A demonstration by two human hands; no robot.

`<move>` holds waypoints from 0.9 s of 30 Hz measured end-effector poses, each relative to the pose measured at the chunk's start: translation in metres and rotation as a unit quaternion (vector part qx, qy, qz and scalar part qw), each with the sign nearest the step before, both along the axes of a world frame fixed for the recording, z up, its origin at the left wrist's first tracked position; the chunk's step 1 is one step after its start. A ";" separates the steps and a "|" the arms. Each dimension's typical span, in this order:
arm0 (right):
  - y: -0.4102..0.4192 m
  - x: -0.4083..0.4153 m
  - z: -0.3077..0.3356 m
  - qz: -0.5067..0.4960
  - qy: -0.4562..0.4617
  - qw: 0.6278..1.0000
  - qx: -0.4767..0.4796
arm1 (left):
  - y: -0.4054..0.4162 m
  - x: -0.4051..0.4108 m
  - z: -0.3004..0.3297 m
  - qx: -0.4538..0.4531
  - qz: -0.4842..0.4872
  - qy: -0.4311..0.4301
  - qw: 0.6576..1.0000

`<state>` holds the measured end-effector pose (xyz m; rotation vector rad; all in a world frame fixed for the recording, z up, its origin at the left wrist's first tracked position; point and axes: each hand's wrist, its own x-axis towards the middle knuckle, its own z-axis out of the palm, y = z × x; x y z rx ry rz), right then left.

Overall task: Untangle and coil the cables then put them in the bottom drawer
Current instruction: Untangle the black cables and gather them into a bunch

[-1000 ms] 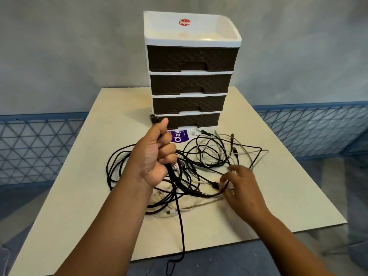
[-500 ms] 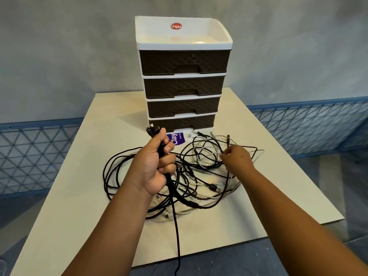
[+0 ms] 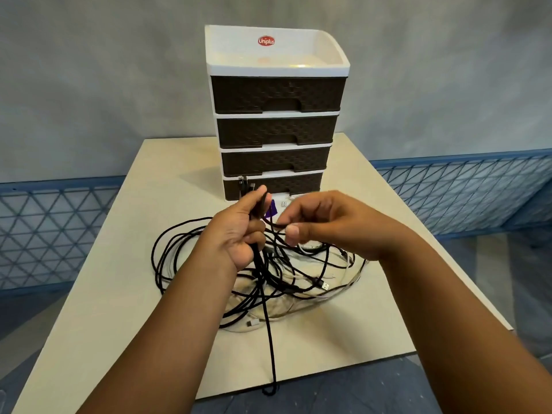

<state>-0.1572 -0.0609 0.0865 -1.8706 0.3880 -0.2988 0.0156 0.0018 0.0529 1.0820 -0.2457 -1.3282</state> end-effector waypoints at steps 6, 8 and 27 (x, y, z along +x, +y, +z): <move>-0.025 0.020 -0.034 -0.236 -0.012 0.968 0.086 | 0.005 -0.009 0.015 -0.062 -0.041 -0.043 0.996; -0.028 0.034 -0.050 -0.233 0.091 0.968 -0.033 | 0.009 -0.013 0.022 -0.092 -0.068 -0.069 0.991; -0.055 0.059 0.051 -0.303 -0.222 0.918 -0.128 | 0.013 0.006 0.004 -0.066 -0.007 -0.026 0.997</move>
